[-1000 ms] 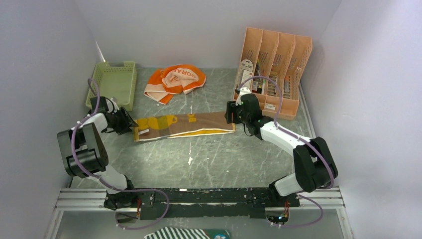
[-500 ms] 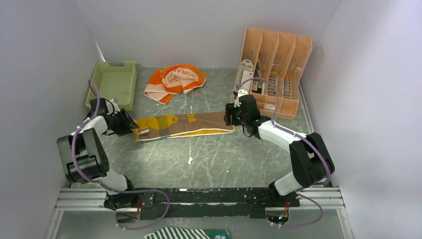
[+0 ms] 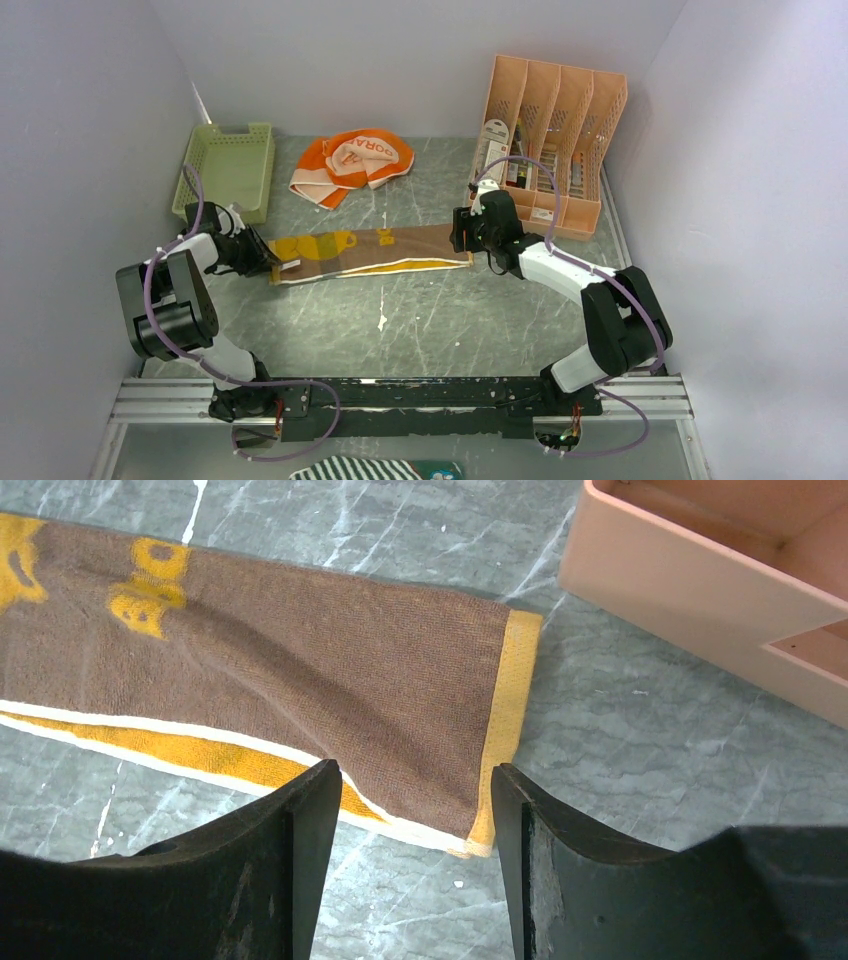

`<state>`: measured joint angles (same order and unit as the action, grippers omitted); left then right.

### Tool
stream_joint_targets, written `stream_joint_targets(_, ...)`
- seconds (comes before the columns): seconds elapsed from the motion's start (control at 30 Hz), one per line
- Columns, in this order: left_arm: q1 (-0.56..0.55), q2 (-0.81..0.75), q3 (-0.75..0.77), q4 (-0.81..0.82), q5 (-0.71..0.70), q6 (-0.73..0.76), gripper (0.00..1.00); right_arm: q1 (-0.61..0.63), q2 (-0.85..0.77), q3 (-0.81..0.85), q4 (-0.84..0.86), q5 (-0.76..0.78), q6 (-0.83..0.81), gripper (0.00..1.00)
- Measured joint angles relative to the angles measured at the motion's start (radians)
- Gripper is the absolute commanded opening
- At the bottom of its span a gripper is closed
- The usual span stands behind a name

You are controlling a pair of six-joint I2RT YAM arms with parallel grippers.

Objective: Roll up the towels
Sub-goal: Fold the towel at the center of the board.

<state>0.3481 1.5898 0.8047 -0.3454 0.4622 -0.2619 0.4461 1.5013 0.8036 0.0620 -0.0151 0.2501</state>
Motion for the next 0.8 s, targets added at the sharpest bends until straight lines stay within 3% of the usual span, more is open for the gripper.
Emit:
stream_joint_targets(0.27,0.000,0.005,-0.002,0.003,0.007,0.000,0.22,0.000,0.014,0.000,0.000,0.000,0.000,0.57)
stream_joint_targets(0.4,0.000,0.011,-0.002,0.003,0.004,0.003,0.08,0.000,0.022,0.000,0.000,0.000,0.000,0.57)
stream_joint_targets(0.8,0.005,0.041,0.043,-0.020,-0.065,0.033,0.07,0.000,0.041,0.000,0.000,-0.001,0.000,0.57)
